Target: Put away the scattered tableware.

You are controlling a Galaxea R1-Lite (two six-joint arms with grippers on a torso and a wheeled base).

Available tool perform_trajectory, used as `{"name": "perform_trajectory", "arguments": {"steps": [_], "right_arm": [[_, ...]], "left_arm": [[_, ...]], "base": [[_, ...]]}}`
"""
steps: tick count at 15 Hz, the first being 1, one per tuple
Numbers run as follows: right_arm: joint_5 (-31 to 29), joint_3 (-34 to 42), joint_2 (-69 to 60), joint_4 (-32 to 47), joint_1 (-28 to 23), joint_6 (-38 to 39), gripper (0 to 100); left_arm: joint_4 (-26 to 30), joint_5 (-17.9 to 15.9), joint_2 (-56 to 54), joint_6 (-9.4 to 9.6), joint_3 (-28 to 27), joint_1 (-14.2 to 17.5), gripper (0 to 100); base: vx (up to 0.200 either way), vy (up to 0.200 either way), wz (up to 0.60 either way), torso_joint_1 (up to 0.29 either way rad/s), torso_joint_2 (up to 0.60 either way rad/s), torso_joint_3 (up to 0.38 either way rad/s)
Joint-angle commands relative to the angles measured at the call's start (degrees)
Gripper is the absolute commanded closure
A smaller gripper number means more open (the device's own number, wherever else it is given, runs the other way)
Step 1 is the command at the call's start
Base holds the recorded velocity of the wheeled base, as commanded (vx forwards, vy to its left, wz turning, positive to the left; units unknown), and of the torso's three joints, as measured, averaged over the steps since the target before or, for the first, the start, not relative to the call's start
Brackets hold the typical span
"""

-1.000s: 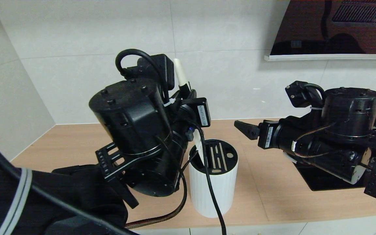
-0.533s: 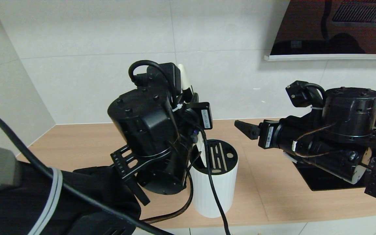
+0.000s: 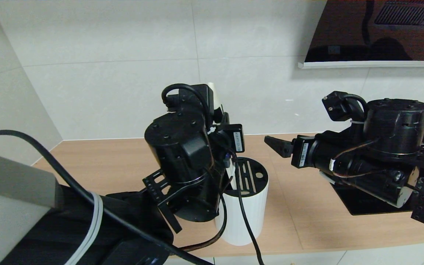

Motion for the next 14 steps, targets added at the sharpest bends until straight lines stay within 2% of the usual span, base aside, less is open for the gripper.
{"name": "perform_trajectory", "arguments": {"steps": [1, 6, 9, 14], "right_arm": [[0.0, 0.0, 0.0, 0.0, 0.0, 0.0, 0], [0.0, 0.0, 0.2, -0.1, 0.0, 0.0, 0], [0.0, 0.1, 0.3, -0.1, 0.0, 0.0, 0], [0.0, 0.2, 0.4, -0.1, 0.0, 0.0, 0]], "left_arm": [[0.0, 0.0, 1.2, -0.02, 0.0, 0.0, 100], [-0.1, 0.8, 3.7, -0.11, 0.0, 0.0, 100], [-3.5, 1.6, 6.8, -0.11, 0.2, -0.1, 100], [-3.7, 1.9, 8.1, -0.11, 1.1, -0.5, 100]], "base": [[0.0, 0.0, 0.0, 0.0, 0.0, 0.0], [0.0, 0.0, 0.0, 0.0, 0.0, 0.0], [0.0, 0.0, 0.0, 0.0, 0.0, 0.0], [0.0, 0.0, 0.0, 0.0, 0.0, 0.0]]}}
